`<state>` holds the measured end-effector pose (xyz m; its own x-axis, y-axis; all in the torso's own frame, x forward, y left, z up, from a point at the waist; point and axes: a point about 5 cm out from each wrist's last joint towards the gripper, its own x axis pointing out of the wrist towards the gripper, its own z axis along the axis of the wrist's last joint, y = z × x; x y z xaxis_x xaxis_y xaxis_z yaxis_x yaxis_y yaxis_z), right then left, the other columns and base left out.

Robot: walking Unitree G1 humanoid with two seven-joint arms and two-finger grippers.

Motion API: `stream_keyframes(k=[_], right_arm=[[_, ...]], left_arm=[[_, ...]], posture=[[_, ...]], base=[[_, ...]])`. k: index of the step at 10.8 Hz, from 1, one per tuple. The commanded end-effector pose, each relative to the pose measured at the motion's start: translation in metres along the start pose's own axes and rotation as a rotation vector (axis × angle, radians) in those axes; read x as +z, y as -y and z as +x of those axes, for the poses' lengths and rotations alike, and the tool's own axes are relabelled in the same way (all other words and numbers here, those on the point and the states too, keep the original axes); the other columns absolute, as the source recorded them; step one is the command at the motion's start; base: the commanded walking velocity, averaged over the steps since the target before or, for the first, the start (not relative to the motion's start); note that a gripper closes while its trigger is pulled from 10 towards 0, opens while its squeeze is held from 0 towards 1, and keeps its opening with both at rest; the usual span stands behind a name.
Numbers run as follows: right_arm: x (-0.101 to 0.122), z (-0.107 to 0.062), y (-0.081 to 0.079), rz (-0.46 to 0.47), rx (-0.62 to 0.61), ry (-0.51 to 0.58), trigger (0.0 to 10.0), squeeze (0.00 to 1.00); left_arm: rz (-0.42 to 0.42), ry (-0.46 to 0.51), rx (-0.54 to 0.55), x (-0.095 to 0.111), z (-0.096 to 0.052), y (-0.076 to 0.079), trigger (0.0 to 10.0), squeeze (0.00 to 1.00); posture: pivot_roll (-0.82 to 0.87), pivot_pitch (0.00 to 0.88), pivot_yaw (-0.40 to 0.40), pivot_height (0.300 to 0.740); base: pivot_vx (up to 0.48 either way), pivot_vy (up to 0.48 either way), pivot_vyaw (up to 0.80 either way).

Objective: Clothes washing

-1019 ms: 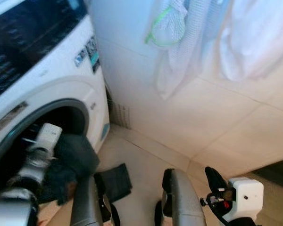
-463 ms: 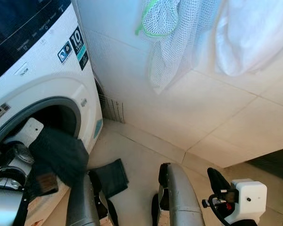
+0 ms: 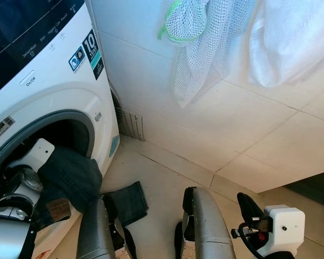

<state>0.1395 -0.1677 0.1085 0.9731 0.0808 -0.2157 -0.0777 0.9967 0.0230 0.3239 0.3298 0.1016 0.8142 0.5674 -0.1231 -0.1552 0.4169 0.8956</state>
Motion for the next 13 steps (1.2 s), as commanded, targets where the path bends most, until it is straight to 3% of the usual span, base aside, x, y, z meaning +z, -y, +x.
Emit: stream_keyframes(k=[1, 7, 13], right_arm=[[0.0025, -0.0038, 0.0032, -0.011, -0.015, -0.003, 10.0, 0.00], [0.0023, -0.0031, 0.0028, -0.009, -0.006, -0.007, 10.0, 0.00], [0.0020, -0.0026, 0.0026, -0.007, 0.002, -0.011, 10.0, 0.00]], left_arm=[[0.041, -0.041, -0.038, -0.0136, -0.0050, 0.0104, 10.0, 1.00], [0.027, -0.017, -0.067, -0.0054, -0.0057, 0.0154, 10.0, 1.00], [0.023, -0.024, -0.043, -0.0051, -0.0029, 0.0085, 10.0, 1.00]], posture=[[-0.11, 0.323, -0.053, 0.544], [-0.11, 0.323, -0.053, 0.544], [-0.11, 0.322, -0.055, 0.544]], base=[[0.000, 0.000, 0.00], [0.000, 0.000, 0.00], [0.000, 0.000, 0.00]])
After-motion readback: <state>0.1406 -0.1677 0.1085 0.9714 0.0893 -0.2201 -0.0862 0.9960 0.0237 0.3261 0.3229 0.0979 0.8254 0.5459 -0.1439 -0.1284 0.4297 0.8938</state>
